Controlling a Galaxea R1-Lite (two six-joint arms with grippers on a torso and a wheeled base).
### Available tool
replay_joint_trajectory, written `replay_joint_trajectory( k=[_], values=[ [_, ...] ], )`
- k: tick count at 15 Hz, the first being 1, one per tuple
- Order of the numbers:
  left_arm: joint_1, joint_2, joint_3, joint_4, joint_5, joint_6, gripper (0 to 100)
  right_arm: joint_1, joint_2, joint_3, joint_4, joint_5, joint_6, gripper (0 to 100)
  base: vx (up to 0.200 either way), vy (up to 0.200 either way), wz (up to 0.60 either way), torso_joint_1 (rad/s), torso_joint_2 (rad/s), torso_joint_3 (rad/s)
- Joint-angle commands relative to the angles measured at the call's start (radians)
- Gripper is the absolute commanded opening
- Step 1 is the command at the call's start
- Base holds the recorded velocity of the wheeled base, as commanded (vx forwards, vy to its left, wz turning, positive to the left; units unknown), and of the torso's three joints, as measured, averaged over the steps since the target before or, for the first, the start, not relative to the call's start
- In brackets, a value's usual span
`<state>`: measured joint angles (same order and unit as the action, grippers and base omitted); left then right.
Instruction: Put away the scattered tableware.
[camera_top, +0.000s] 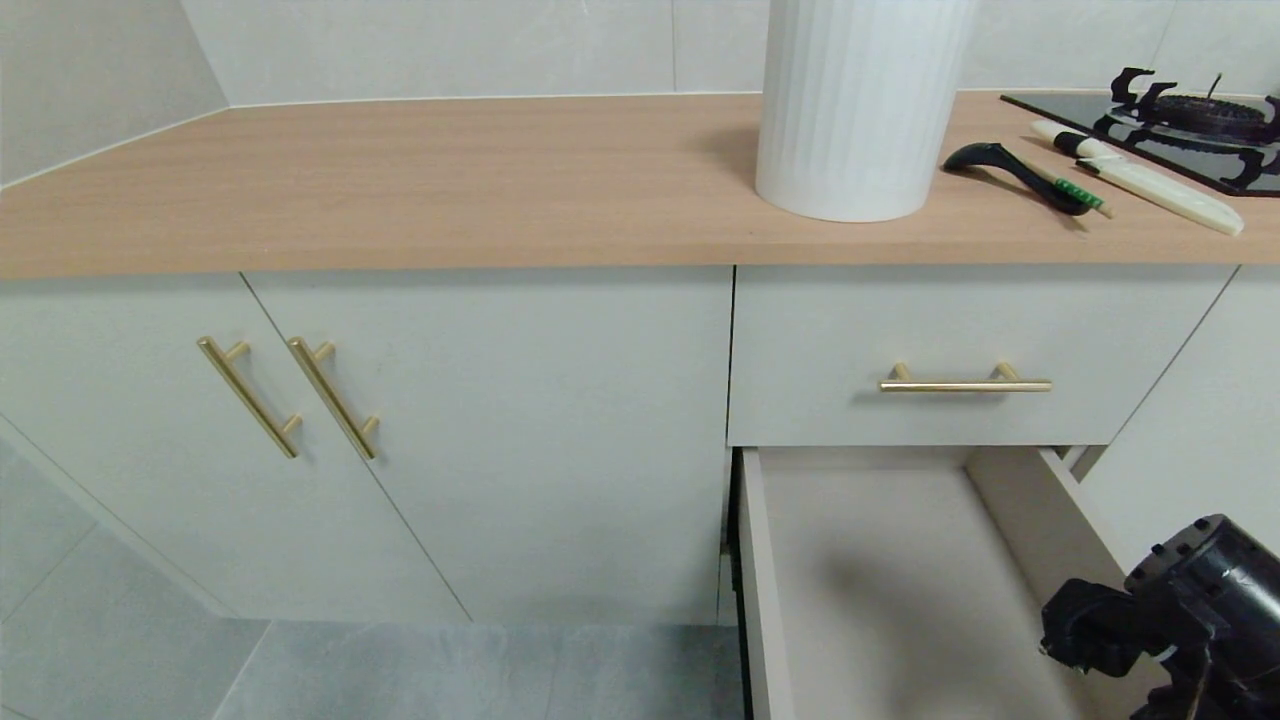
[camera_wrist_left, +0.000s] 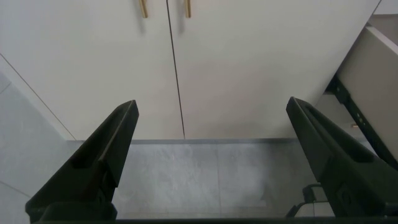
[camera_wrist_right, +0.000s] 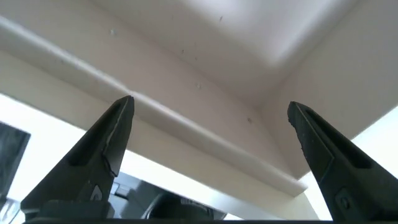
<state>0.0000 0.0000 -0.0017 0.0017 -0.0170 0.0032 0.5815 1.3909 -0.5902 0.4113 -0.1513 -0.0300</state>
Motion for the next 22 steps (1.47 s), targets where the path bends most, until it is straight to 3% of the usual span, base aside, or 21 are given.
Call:
replay_joint_trajectory(
  k=[1, 5, 11, 15, 22],
  values=[
    [0.000, 0.000, 0.000, 0.000, 0.000, 0.000, 100, -0.003, -0.027, -0.039, -0.026, -0.004, 0.056, 100, 0.000, 0.000, 0.00, 0.000, 0.00, 0.000],
    [0.000, 0.000, 0.000, 0.000, 0.000, 0.000, 100, -0.026, -0.144, -0.118, -0.069, -0.008, 0.200, 100, 0.000, 0.000, 0.00, 0.000, 0.00, 0.000],
    [0.000, 0.002, 0.000, 0.000, 0.000, 0.000, 100, -0.129, -0.225, -0.120, -0.169, -0.007, 0.170, 100, 0.000, 0.000, 0.00, 0.000, 0.00, 0.000],
    [0.000, 0.000, 0.000, 0.000, 0.000, 0.000, 100, -0.132, -0.237, -0.114, -0.200, -0.007, 0.151, 100, 0.000, 0.000, 0.00, 0.004, -0.02, -0.007],
    [0.000, 0.002, 0.000, 0.000, 0.000, 0.000, 100, -0.132, -0.231, -0.103, -0.200, -0.008, 0.139, 100, 0.000, 0.000, 0.00, 0.113, -0.37, -0.269]
  ],
)
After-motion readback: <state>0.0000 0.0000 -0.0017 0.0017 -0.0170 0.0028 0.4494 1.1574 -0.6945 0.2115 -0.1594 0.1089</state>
